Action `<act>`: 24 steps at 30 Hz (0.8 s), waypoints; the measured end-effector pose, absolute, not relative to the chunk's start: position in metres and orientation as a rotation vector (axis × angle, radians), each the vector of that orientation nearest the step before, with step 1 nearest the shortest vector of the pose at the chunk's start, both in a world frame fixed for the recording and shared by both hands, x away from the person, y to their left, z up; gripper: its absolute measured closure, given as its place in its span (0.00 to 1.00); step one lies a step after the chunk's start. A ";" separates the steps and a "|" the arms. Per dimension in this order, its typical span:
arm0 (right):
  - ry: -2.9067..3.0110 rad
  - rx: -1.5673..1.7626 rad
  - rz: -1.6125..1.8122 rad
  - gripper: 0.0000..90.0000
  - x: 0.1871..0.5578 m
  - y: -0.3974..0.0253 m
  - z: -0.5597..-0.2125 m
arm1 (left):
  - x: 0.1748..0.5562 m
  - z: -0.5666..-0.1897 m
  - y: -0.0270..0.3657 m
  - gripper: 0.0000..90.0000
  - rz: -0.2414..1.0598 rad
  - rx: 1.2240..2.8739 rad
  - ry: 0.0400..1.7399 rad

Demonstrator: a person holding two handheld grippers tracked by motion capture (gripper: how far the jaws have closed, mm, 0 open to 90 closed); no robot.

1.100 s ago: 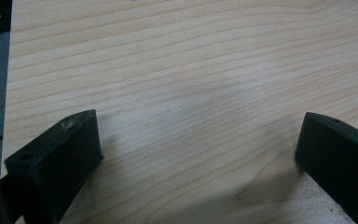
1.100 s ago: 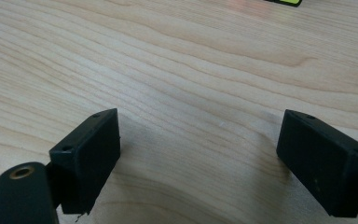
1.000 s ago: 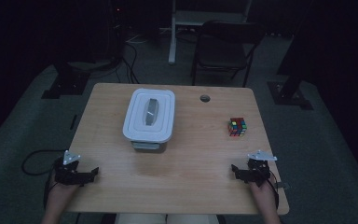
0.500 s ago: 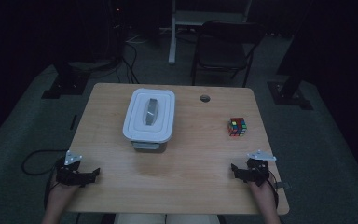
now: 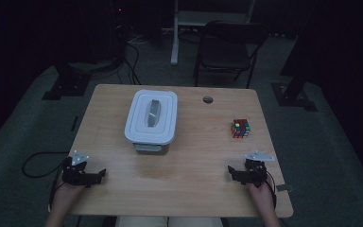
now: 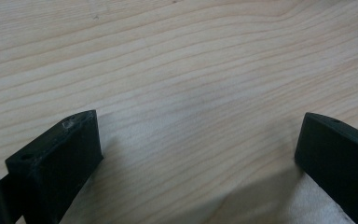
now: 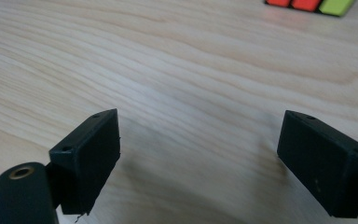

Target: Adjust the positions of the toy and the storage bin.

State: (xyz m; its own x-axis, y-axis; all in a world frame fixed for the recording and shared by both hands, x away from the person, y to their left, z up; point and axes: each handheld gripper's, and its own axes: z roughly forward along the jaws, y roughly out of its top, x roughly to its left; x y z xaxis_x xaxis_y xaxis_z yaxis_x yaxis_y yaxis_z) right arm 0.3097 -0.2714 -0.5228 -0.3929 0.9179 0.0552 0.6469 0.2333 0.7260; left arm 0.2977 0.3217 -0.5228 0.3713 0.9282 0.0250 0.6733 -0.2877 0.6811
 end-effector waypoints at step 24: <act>2.228 1.313 1.026 0.15 0.347 -0.213 -0.516 | 0.337 -0.510 0.295 0.01 0.520 2.092 1.291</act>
